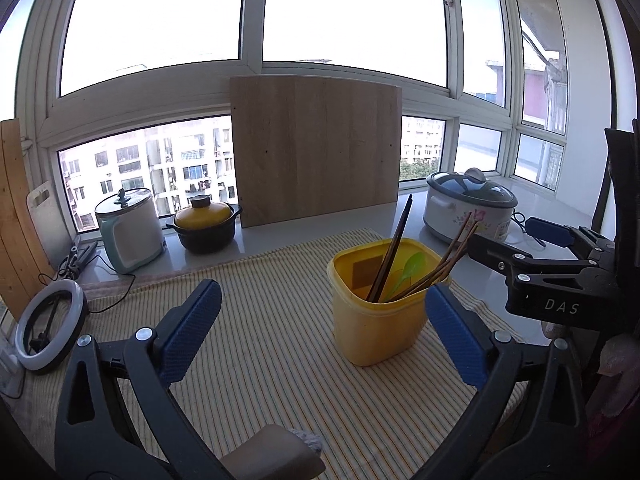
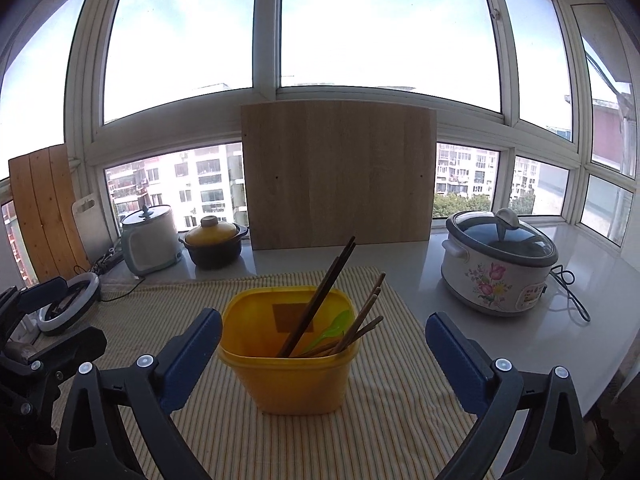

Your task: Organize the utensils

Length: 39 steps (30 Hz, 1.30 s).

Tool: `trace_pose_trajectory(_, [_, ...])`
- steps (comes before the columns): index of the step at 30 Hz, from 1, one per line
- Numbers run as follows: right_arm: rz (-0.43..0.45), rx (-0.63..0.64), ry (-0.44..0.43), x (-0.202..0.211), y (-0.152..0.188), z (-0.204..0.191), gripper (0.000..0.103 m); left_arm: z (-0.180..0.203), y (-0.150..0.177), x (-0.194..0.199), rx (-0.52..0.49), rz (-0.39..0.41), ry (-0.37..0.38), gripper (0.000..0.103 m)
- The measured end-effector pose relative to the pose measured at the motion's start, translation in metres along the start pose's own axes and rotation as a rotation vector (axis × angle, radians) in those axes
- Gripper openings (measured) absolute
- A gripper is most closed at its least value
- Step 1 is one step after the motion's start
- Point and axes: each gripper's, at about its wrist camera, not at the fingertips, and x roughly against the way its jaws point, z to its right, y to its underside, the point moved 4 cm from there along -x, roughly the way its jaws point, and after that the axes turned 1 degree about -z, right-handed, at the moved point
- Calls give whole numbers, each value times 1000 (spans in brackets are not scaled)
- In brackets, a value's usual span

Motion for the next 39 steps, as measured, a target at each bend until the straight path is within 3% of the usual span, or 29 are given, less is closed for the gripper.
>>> trace_pose_trajectory(13, [-21, -11, 17, -7, 6, 3, 103, -9, 8, -2, 21, -19, -58, 103])
trace_pose_trajectory(39, [-30, -12, 15, -7, 6, 3, 103, -12, 4, 2, 15, -8, -78, 103])
